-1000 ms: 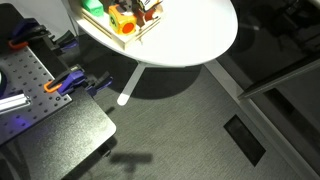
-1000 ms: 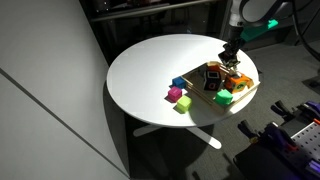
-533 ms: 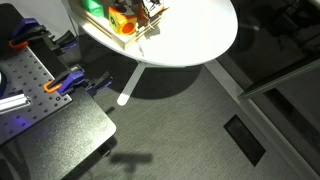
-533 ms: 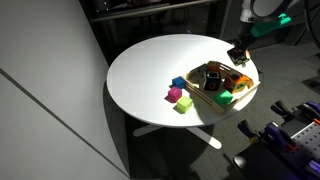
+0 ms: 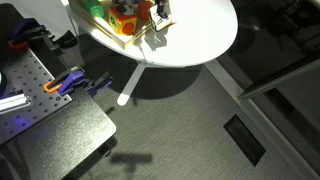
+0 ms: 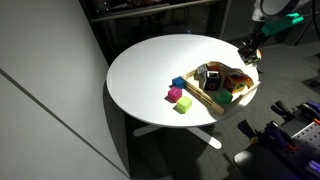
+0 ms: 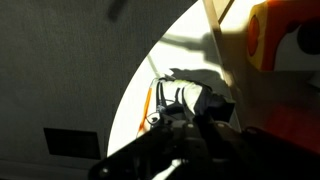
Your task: Take the black and white tray off of the tray
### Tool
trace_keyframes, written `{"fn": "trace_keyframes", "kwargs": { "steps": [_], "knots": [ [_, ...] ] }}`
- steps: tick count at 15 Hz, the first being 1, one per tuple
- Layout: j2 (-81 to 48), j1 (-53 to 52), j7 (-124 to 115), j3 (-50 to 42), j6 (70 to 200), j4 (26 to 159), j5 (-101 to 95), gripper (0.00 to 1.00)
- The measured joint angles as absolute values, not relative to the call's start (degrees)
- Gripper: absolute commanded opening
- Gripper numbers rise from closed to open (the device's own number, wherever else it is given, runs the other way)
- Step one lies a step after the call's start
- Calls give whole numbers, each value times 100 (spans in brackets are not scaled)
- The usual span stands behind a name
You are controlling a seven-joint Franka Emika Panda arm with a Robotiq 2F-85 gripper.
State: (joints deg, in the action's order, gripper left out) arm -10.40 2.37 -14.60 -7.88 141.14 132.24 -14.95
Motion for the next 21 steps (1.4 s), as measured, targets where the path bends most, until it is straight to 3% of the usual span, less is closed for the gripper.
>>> {"fn": "trace_keyframes", "kwargs": {
  "steps": [6,7,9,16,21],
  "knots": [
    [-1289,328,-1372,-841,14469,13217,-1494,7],
    [-1348,328,-1357,-846,14525,13211,-1494,33],
    [-1453,328,-1326,-849,14606,13199,-1493,41],
    [-1580,304,-1163,-839,14680,13187,-1493,96],
    [-1558,296,-736,-664,14682,13178,-1307,100]
  ]
}}
